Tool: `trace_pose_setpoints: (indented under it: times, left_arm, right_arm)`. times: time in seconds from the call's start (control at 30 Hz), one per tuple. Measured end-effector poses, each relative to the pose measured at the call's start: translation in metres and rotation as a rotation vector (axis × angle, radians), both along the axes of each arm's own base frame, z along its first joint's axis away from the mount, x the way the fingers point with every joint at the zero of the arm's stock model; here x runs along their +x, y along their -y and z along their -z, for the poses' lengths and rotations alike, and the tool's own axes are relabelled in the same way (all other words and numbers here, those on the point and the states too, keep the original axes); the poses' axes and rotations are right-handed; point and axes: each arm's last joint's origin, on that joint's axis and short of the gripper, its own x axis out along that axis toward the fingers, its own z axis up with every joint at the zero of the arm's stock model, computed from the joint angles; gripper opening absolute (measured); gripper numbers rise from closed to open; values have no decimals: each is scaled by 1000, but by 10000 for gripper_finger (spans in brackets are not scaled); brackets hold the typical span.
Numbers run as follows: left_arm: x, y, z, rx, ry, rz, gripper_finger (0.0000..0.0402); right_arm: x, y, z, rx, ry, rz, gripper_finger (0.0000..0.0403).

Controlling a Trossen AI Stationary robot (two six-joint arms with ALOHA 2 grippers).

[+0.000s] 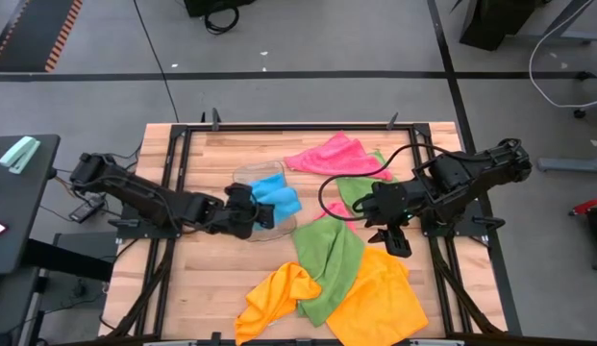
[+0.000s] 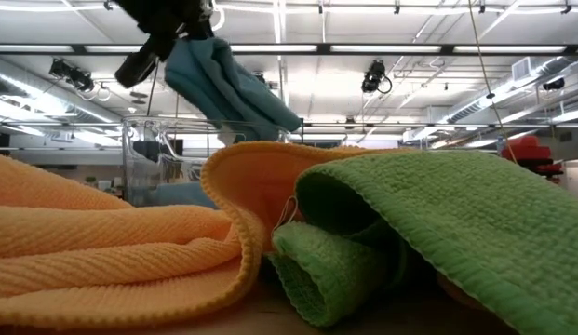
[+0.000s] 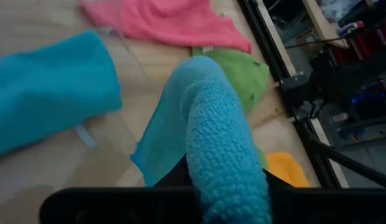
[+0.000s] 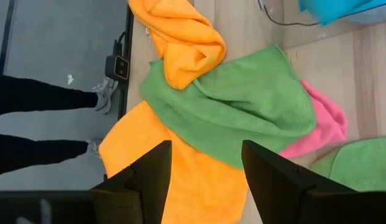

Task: Fold microfiber towels
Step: Put the blue towel into the transparent bin

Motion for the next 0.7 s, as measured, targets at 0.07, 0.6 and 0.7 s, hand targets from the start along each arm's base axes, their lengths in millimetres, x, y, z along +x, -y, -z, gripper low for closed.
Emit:
trace_pose_setpoints:
  times: [0.07,0.6,0.7]
  left_arm:
    - [-4,3,8,-12,2,9,22]
    - [-18,0,64,-82,63,-30,20]
    - [-19,-3,68,-80,88,-32,20]
  right_arm:
    - [0,0,0,3,1,10,203]
    - [0,0,0,18,-8,44,203]
    - [0,0,0,25,-12,57,203]
